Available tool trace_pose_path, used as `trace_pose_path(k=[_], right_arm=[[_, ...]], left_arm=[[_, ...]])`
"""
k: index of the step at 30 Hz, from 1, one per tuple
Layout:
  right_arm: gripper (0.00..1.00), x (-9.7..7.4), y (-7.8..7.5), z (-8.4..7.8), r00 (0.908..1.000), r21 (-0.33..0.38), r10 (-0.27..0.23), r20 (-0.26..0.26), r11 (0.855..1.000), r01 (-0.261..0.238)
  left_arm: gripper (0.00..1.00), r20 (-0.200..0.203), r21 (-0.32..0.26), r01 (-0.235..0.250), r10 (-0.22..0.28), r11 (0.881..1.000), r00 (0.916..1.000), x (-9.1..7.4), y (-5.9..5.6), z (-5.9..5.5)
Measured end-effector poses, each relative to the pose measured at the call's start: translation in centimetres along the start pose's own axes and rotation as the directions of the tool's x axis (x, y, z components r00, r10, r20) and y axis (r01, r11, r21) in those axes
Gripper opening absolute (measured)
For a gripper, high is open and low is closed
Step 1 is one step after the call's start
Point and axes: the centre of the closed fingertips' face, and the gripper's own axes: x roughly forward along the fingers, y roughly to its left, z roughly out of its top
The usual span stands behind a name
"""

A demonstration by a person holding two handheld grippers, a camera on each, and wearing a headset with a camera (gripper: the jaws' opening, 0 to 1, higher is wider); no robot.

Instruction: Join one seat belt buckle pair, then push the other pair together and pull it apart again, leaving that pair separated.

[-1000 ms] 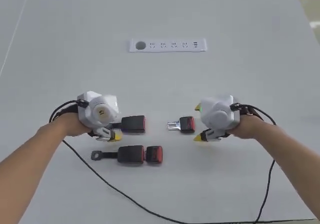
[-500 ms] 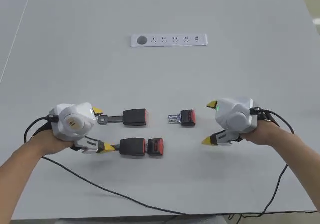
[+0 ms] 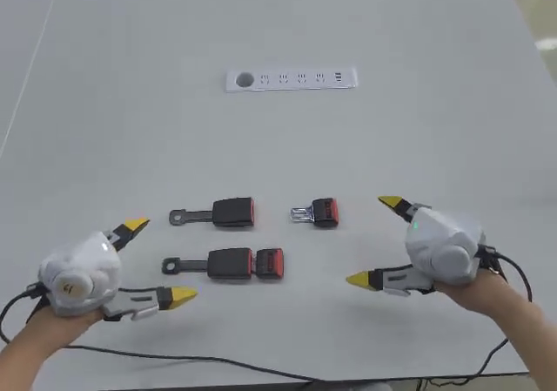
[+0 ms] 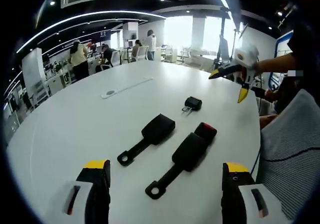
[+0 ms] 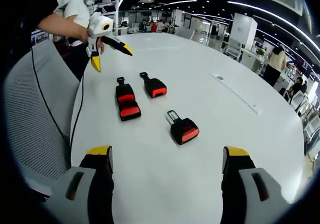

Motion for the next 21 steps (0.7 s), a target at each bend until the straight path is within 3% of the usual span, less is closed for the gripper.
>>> trace_pose_path(k=[4, 8, 15, 21], right_arm=[[0.99, -0.5, 1.1, -0.1, 0.9987, 0.056, -0.028, 0.042, 0.998, 0.025], [1.00, -1.0, 1.9, -0.1, 0.9937, 0.086, -0.068, 0.089, 0.994, 0.061], [1.00, -1.0, 2.7, -0.4, 0.9881, 0.123, -0.093, 0.122, 0.989, 0.078], [1.00, -1.0, 3.1, -0.7, 0.9883, 0.134, -0.094, 0.120, 0.988, 0.077]], left_arm=[[0.99, -0.023, 0.003, -0.024, 0.024, 1.000, 0.9994, -0.4, -0.4, -1.1], [1.00, -0.012, -0.008, -0.034, 0.034, 0.999, 0.9994, -0.8, -0.7, -1.5], [1.00, 0.014, -0.020, -0.053, 0.053, 0.998, 0.9985, -1.2, -0.7, -1.2], [1.00, 0.009, -0.015, -0.061, 0.061, 0.998, 0.9981, -1.4, -0.5, -2.0]])
